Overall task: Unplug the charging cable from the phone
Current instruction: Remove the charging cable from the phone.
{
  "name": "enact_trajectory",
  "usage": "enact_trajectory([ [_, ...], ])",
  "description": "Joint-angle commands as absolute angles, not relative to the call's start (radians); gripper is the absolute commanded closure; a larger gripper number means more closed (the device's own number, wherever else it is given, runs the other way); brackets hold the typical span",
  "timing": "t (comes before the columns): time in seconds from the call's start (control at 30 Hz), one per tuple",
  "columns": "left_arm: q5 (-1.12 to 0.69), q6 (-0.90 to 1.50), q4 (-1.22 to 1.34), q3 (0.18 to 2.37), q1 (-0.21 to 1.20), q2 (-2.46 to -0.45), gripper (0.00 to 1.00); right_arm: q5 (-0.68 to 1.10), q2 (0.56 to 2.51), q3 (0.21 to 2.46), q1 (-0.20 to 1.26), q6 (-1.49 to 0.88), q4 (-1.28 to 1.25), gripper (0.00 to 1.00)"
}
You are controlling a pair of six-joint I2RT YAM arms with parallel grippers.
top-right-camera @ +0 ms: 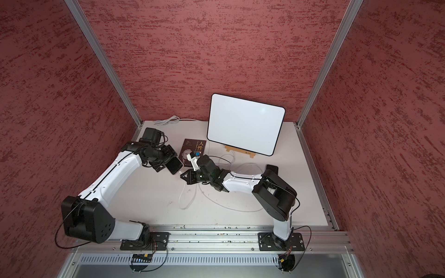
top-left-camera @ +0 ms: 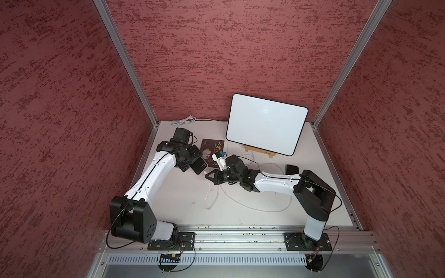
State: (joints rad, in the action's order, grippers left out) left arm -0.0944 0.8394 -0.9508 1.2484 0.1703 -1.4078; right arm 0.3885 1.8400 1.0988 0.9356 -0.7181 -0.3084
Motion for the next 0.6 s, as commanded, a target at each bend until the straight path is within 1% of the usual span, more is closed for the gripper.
enact_trajectory([
  [0.0,-0.044,0.806,-0.912,1.300,0.140,-1.401,0.39,0.382,1.812,1.071,0.943,-0.709,-0.273,1.00],
  [0.33,-0.034,0.801,-0.917,1.294,0.124,-1.399,0.39,0.364,1.793,1.074,0.942,-0.676,-0.237,1.00],
  [0.57,-0.038,0.804,-0.900,1.202,0.100,-1.353,0.39,0.279,1.780,1.168,0.906,-0.608,-0.082,1.00],
])
